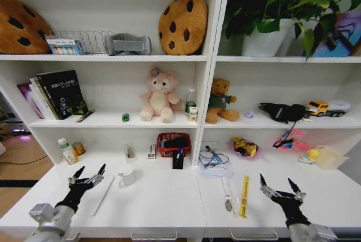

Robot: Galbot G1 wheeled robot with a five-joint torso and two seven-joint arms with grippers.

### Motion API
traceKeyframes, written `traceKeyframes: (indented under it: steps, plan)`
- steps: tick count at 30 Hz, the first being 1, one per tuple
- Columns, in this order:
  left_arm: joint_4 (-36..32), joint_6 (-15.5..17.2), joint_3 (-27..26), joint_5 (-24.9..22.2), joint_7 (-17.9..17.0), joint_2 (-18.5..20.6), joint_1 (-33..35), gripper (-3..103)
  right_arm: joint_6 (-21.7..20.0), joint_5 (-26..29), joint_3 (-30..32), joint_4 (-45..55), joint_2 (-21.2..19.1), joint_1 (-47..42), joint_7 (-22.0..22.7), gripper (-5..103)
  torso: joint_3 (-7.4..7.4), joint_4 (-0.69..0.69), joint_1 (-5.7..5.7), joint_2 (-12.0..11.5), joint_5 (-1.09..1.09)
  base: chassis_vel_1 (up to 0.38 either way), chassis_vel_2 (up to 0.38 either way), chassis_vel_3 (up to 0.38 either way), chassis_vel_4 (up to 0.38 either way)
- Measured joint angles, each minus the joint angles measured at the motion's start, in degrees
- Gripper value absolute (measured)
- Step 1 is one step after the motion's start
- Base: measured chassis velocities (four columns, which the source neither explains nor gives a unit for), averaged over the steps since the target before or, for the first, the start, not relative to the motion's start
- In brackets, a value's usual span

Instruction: Organize the objects on the table.

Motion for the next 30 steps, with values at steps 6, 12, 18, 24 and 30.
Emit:
traceKeyframes:
  steps: [6, 12, 18, 24, 30]
  plan:
    - [0.0, 0.0, 0.0, 0.0, 0.0, 0.0, -0.01, 100, -0.08, 0.04, -0.06, -0.14, -0.07, 0.12, 0.03, 100, 0.0, 0.0, 0.0, 0.0, 0.0, 0.0, 0.0, 0.0, 0.0]
    - [0.0, 0.0, 0.0, 0.0, 0.0, 0.0, 0.0, 100, -0.12, 0.07, -0.11, -0.21, -0.1, 0.19, 0.07, 100, 0.0, 0.0, 0.0, 0.0, 0.0, 0.0, 0.0, 0.0, 0.0]
    - [0.0, 0.0, 0.0, 0.0, 0.0, 0.0, 0.0, 100, -0.14, 0.08, -0.13, -0.27, -0.12, 0.23, 0.1, 100, 0.0, 0.0, 0.0, 0.0, 0.01, 0.0, 0.0, 0.0, 0.0]
    - [0.0, 0.0, 0.0, 0.0, 0.0, 0.0, 0.0, 100, -0.16, 0.11, -0.15, -0.3, -0.14, 0.25, 0.11, 100, 0.0, -0.01, 0.0, 0.0, 0.02, 0.029, 0.041, -0.041, -0.04]
    - [0.0, 0.0, 0.0, 0.0, 0.0, 0.0, -0.01, 100, -0.19, 0.12, -0.18, -0.32, -0.14, 0.27, 0.11, 100, 0.0, 0.0, 0.0, 0.0, 0.0, 0.156, 0.161, -0.143, -0.149]
